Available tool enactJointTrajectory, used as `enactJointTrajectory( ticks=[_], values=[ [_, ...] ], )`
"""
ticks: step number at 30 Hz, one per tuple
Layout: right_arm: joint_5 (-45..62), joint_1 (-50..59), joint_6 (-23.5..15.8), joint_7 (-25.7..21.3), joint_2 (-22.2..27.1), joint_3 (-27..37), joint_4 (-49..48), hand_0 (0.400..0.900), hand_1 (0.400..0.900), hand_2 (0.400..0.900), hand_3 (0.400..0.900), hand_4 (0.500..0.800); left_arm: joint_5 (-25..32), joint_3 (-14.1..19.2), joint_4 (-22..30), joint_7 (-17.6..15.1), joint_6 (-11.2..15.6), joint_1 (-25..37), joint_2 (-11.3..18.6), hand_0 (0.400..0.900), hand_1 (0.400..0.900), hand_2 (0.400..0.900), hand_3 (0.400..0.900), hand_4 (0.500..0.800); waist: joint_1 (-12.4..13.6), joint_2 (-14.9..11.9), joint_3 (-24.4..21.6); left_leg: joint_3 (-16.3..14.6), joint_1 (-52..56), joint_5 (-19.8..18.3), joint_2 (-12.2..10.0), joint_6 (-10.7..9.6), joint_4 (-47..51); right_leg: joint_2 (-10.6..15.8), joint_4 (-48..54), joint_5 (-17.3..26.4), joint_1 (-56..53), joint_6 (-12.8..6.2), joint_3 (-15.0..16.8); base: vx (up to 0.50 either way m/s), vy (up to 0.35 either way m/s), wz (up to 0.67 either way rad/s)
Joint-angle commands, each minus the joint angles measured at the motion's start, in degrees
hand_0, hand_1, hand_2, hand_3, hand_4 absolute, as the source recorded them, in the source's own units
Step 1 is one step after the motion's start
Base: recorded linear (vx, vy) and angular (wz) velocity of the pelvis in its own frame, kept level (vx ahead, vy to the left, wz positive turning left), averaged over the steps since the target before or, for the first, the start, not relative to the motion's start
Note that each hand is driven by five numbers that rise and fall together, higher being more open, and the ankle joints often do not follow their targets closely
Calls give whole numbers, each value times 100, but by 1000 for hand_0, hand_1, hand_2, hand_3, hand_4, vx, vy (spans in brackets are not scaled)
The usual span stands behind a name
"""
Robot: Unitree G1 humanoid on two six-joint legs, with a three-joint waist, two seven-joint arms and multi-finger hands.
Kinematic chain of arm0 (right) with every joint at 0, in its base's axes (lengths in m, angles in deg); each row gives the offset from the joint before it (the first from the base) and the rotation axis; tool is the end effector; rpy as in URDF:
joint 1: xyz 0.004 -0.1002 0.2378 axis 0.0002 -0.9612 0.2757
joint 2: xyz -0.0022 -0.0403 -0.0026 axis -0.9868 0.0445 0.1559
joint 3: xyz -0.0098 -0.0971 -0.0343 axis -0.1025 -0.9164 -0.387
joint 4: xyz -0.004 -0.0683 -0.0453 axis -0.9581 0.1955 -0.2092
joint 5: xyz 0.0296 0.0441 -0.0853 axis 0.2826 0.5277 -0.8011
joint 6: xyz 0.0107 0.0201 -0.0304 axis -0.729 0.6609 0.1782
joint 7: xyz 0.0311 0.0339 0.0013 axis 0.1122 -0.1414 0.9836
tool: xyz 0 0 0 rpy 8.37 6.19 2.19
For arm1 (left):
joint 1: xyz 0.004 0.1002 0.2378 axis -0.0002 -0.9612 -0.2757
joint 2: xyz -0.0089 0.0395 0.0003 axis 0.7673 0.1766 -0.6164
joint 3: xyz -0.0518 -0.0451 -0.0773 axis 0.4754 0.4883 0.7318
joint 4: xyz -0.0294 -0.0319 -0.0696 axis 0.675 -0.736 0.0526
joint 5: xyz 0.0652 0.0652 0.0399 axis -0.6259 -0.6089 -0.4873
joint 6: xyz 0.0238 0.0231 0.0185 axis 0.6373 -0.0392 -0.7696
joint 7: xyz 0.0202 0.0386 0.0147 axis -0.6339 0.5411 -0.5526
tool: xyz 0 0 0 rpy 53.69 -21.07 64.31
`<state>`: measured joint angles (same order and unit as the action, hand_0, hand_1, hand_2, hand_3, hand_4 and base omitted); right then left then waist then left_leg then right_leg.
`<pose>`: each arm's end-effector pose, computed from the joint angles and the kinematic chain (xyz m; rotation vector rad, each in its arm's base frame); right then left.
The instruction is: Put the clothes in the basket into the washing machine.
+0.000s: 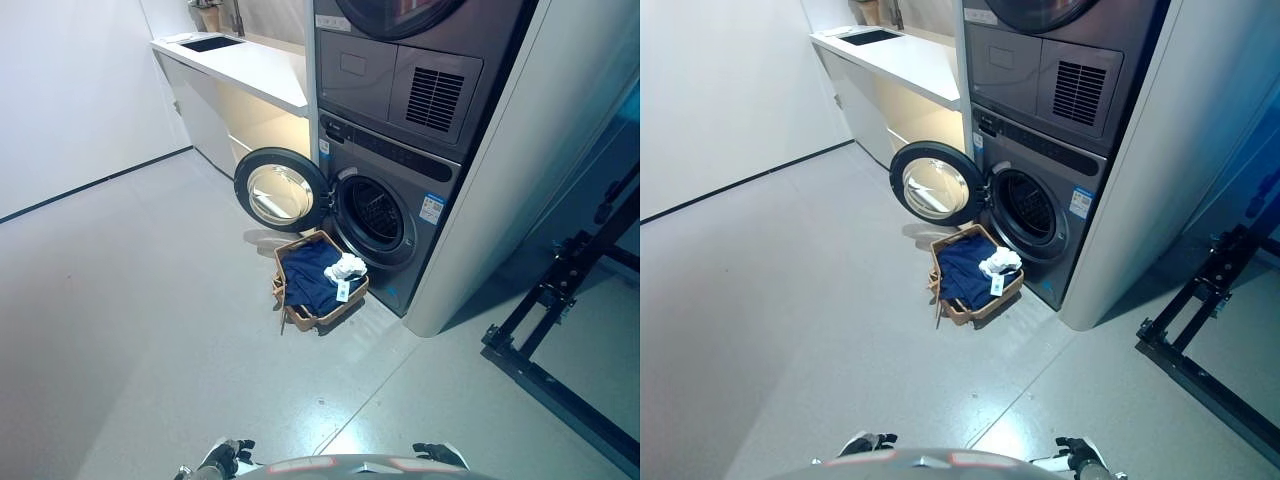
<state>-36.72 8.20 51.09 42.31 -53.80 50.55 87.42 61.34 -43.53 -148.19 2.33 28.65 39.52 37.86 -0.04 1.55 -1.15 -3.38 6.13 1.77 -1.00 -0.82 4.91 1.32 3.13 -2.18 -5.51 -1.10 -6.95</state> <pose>0.0501 -0.2147 -0.1218 -0.3952 1.2584 0.0459 0.0547 0.1999 -0.1231 0.4683 1.1920 -0.2720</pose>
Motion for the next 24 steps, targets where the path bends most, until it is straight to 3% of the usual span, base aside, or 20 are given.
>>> enactJointTrajectory(
  ticks=[1, 19, 22, 24],
  values=[
    [62, 270, -112, -70, 20, -275, 68, 900, 900, 900, 900, 800, 115, 159, -245, -1, 57, 285, 86, 900, 900, 900, 900, 800, 28, -333, -185, 71, -162, -377, 167, 70, 9, 229, 187, 196, 97, -332, 120, 0, 0, 0],
    [101, 350, -77, -41, 80, -256, 38, 900, 900, 900, 900, 800, 183, 149, -185, 11, 16, 359, 123, 900, 900, 900, 900, 800, -4, -339, -32, 129, -243, -392, 115, 80, -63, 161, -37, 64, 233, -250, 112, 0, -11, 1],
    [141, 420, -90, -44, 117, -278, -42, 900, 900, 900, 900, 800, 244, 160, -129, -9, 2, 450, 180, 900, 900, 900, 900, 800, -18, -385, 86, 170, -503, -463, 55, 68, -396, 101, -251, -32, 438, -170, 150, -14, -121, 5],
    [185, 467, -121, -43, 155, -313, -106, 900, 900, 900, 900, 800, 308, 188, 9, -53, 24, 507, 206, 900, 900, 900, 900, 800, 35, -479, 256, 201, -877, -711, 75, 37, -1289, 21, -501, -151, 572, -49, 213, 33, -184, -3]
  ],
)
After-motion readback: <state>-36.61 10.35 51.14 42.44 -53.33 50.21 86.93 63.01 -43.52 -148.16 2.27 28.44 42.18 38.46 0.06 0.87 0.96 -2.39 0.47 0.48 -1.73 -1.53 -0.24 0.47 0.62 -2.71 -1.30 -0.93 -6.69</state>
